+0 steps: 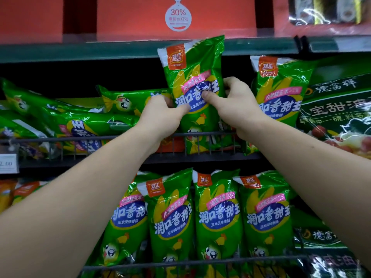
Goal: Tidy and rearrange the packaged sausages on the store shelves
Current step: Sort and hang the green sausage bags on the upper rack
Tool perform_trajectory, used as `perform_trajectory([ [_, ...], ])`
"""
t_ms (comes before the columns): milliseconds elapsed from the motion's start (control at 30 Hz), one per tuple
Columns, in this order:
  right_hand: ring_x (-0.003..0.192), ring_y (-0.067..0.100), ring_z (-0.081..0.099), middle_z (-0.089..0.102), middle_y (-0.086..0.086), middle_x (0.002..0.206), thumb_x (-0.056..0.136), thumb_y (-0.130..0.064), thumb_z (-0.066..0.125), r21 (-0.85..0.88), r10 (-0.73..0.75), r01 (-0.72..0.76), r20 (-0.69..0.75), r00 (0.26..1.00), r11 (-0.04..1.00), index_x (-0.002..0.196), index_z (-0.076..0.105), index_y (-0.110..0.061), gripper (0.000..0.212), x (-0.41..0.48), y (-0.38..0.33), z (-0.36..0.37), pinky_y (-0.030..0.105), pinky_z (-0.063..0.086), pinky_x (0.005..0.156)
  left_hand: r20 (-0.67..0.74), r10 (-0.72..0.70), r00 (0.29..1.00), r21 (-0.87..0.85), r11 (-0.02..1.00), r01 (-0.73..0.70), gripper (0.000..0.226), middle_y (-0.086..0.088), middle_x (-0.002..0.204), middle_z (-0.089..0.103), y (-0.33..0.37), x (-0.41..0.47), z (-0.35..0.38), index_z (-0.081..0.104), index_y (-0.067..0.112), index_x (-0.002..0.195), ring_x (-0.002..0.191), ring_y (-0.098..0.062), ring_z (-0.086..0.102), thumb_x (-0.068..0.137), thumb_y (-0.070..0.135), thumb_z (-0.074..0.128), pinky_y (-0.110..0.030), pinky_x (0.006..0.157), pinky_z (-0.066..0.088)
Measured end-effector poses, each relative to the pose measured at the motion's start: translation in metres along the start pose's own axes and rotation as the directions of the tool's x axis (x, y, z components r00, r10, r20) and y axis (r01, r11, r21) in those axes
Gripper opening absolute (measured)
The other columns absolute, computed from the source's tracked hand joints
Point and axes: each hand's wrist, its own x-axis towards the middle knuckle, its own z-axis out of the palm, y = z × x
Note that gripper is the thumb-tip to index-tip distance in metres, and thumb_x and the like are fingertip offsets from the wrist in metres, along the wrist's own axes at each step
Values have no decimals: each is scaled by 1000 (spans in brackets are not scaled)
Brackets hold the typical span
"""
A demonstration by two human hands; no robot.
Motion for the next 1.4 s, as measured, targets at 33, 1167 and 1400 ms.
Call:
perform_trajectory([
  [33,93,15,67,67,-3,105,89,-32,71,-17,-1,1,4,1000,1000,117,55,-17,35,1,0,0,39,59,82,-4,5,1000,2,1000,-5,23,-12,101,67,-1,2,1,56,19,83,100,-34,66,87,34,72,-53,89,55],
  [1167,111,35,56,33,19,152,92,0,53,-641,-266,186,-30,963,744,156,4,-7,81,-23,6,-22,32,38,76,42,127,991,349,927,-134,64,-6,140,55,4,9,37,42,18,145,125,-29,54,95,57,50,-47,103,45],
  [1400,141,37,31,7,19,162,90,-3,53,-744,-285,263,101,953,615,155,21,-23,76,-19,9,-22,42,47,93,22,110,994,371,922,-110,48,-9,117,66,4,17,46,59,14,121,109,-34,60,95,54,51,-47,94,49],
])
